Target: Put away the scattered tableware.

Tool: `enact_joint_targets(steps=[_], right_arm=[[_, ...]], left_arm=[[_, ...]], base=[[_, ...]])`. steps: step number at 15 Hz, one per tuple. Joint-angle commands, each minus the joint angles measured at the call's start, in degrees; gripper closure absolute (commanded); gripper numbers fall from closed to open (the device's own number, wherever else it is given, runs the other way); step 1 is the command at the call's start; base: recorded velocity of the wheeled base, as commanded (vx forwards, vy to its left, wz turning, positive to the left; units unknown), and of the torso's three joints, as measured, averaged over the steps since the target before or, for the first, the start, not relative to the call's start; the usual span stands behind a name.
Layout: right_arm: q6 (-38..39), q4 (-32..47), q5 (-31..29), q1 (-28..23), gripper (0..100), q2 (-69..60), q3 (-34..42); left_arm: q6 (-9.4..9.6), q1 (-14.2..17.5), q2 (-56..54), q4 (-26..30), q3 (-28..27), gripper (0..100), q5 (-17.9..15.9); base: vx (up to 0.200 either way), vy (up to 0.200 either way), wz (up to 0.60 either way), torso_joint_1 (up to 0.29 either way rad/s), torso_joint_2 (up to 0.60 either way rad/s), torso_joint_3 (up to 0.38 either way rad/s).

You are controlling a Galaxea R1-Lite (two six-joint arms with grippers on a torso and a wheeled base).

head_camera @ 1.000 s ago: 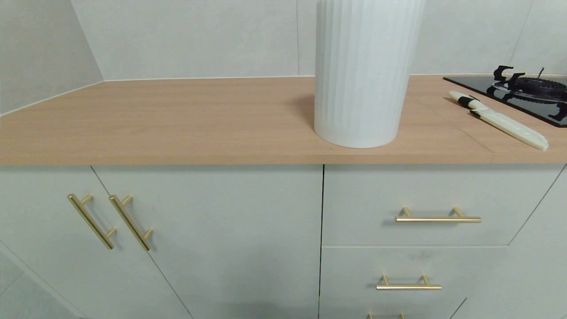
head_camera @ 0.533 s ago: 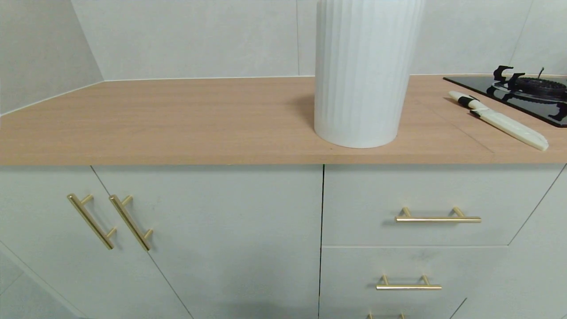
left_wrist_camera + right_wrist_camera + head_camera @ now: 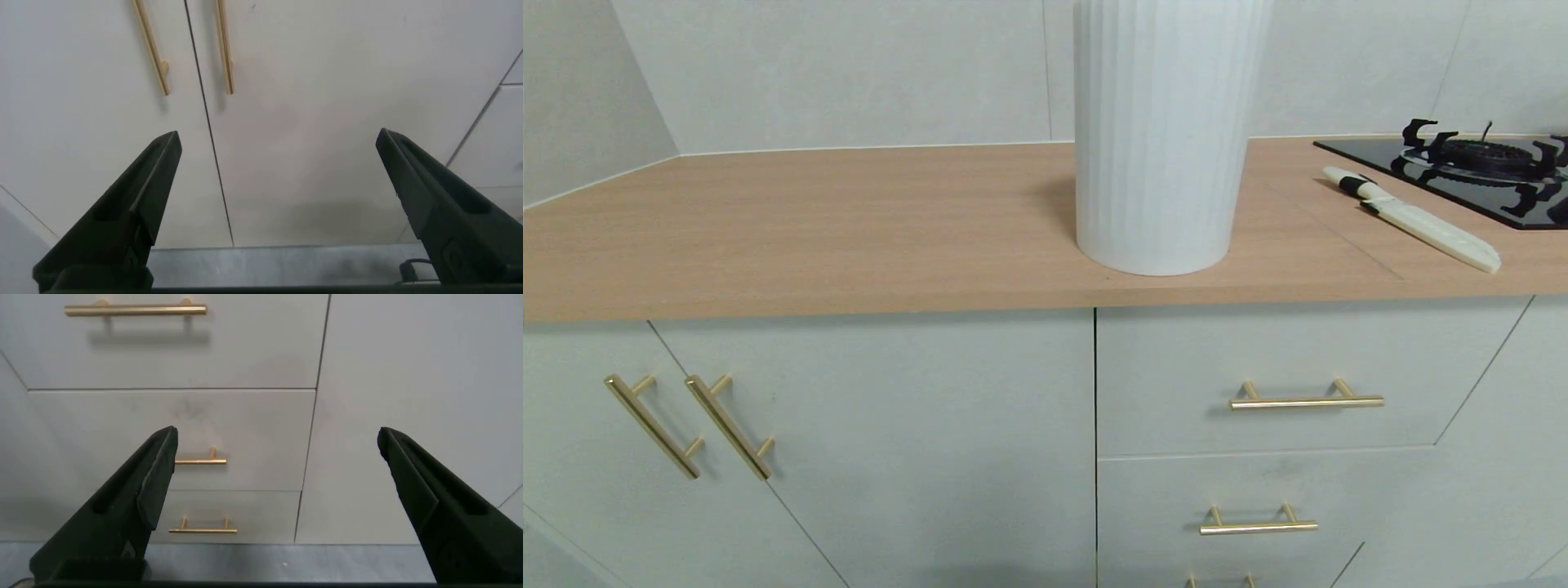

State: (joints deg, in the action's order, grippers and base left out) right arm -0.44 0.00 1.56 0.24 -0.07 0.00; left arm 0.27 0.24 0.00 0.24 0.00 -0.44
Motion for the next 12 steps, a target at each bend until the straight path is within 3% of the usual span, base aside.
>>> enact_joint_targets(steps=[1, 4, 12], right_arm=[[0.0, 0.0, 0.0, 0.0, 0, 0.1, 0.0], [0.0, 0.0, 0.0, 0.0, 0, 0.1, 0.0], [0.0, 0.0, 0.0, 0.0, 0, 0.1, 0.0]], left_arm=[[0.08, 0.0, 0.0, 0.0, 0.0, 0, 0.0], [0.08, 0.0, 0.0, 0.0, 0.0, 0, 0.0], [0.0, 0.0, 0.0, 0.0, 0.0, 0, 0.0]], base=[[0.0, 0.0, 0.0, 0.0, 0.0, 0.0], [0.0, 0.0, 0.0, 0.0, 0.0, 0.0], [0.0, -0.2, 0.0, 0.001, 0.0, 0.002]])
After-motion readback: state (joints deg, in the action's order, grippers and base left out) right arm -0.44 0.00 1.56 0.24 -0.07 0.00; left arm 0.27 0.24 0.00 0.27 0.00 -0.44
